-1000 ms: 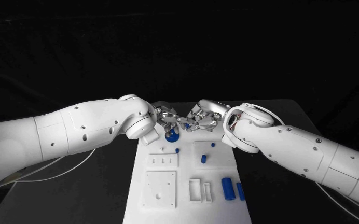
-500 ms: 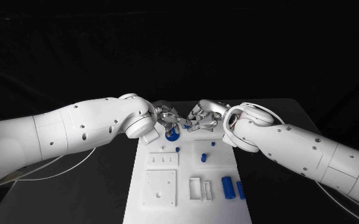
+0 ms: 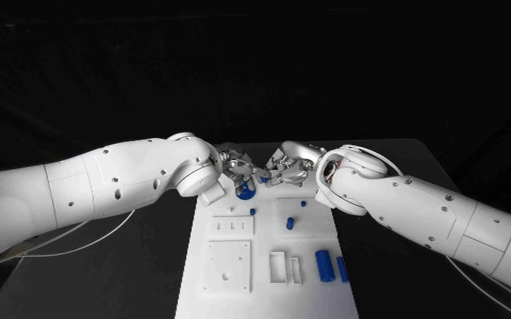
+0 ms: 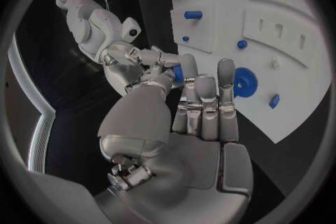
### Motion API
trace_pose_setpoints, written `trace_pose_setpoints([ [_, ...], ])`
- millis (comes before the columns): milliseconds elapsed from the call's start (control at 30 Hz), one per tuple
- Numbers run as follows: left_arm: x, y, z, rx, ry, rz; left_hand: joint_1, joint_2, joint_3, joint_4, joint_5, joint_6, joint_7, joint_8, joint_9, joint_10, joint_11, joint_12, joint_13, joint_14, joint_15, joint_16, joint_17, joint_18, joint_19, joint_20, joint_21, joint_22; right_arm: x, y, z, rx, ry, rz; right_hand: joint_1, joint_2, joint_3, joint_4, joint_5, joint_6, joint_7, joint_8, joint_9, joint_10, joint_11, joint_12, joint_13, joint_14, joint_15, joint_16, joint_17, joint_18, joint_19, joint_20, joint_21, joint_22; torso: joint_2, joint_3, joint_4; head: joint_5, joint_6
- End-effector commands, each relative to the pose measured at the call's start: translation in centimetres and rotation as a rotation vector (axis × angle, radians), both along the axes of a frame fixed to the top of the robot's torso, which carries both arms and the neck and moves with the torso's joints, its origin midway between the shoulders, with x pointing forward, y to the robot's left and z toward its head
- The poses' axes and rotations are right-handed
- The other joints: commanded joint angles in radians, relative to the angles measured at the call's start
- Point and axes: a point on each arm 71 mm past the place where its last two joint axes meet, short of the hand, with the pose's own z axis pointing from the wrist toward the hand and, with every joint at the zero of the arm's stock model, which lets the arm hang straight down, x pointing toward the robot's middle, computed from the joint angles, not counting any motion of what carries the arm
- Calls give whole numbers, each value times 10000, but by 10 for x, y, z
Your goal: Assemble the parts on the task board
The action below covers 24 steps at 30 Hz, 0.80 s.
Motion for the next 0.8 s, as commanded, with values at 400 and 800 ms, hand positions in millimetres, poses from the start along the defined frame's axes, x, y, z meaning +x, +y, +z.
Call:
trace_pose_setpoints([
  [400,-3,-8,-3,-37,273,-615,-265,-172,351,-282,-834,-77,57,-55,-1300,-200,76,-159,-139,-54,76,-169,-24,73,74,63,-266,-27,-2,4,0,178,124,85,-20,75,-4,103,85,49,-18,66,111,-54,-51,-36,-16,40,-29,-45,0,-19,456,1,-44,612,-4,-5,-13,-27,-10],
  [800,-3,-5,-4,-53,344,-692,-463,-328,-74,-349,-829,-131,111,-30,-1682,-355,122,-129,-146,-130,116,-154,34,82,44,108,-340,13,-2,7,0,197,129,105,23,80,25,79,78,47,-12,68,111,-47,-52,-21,-6,47,-30,-27,24,-11,465,0,-16,619,-3,-8,-1,-47,-85],
])
